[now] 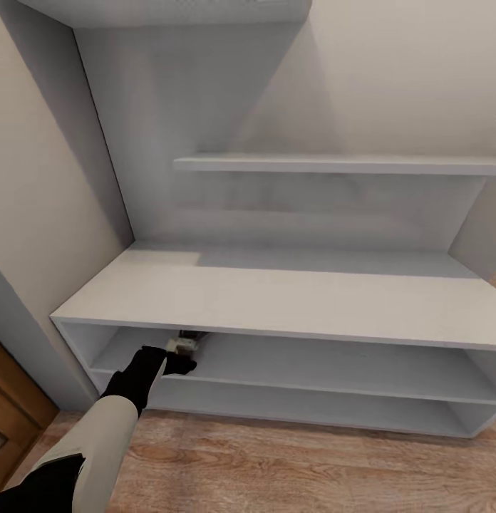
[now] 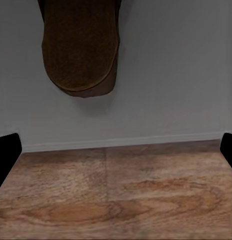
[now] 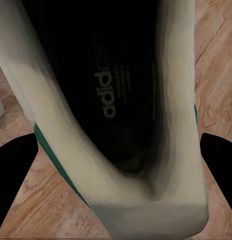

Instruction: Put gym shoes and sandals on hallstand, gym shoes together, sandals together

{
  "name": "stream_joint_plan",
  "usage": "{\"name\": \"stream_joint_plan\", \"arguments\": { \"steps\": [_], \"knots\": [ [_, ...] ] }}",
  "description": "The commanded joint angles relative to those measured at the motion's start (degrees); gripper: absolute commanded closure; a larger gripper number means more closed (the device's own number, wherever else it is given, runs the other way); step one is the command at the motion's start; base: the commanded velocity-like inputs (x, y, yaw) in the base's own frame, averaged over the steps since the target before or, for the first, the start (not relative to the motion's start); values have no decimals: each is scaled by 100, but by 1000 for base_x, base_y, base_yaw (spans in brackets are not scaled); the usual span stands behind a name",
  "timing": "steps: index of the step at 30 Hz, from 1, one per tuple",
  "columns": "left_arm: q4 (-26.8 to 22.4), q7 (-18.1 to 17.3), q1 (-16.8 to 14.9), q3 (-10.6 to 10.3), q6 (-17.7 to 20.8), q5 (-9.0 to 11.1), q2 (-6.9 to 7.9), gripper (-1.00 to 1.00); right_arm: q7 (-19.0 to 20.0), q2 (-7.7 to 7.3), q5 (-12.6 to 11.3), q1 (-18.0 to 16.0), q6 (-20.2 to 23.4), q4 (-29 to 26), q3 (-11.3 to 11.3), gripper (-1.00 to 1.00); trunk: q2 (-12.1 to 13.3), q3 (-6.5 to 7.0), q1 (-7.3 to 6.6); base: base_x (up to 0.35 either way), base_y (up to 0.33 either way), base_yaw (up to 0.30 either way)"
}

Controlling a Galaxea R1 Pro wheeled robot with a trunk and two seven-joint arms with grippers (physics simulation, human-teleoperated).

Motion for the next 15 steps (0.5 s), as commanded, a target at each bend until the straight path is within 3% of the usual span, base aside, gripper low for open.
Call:
{"name": "stream_joint_plan", "arguments": {
  "steps": [1,6,10,12,15],
  "knots": [
    [-11,-50,-3,45,18,-60,-8,-100,58,-1,65,-5,24,-4,-5,100,-3,-5,-4,-272,0,0],
    [-14,-55,-3,49,-1,-59,-8,-100,51,-1,68,-5,24,-4,-5,100,-3,-5,-4,-231,0,0],
    [-22,-58,-3,51,-202,-53,-8,-100,50,-1,68,-4,24,-4,-5,100,-3,-5,-4,-50,0,0],
    [-36,-59,-3,56,-478,-49,-8,-100,51,-1,68,-7,24,-4,-5,100,-3,-5,-4,-10,0,0],
    [-41,-59,-3,59,-517,-45,-8,-100,50,0,68,-8,24,-4,-5,100,-3,-5,-4,-1,0,0]
  ]
}}
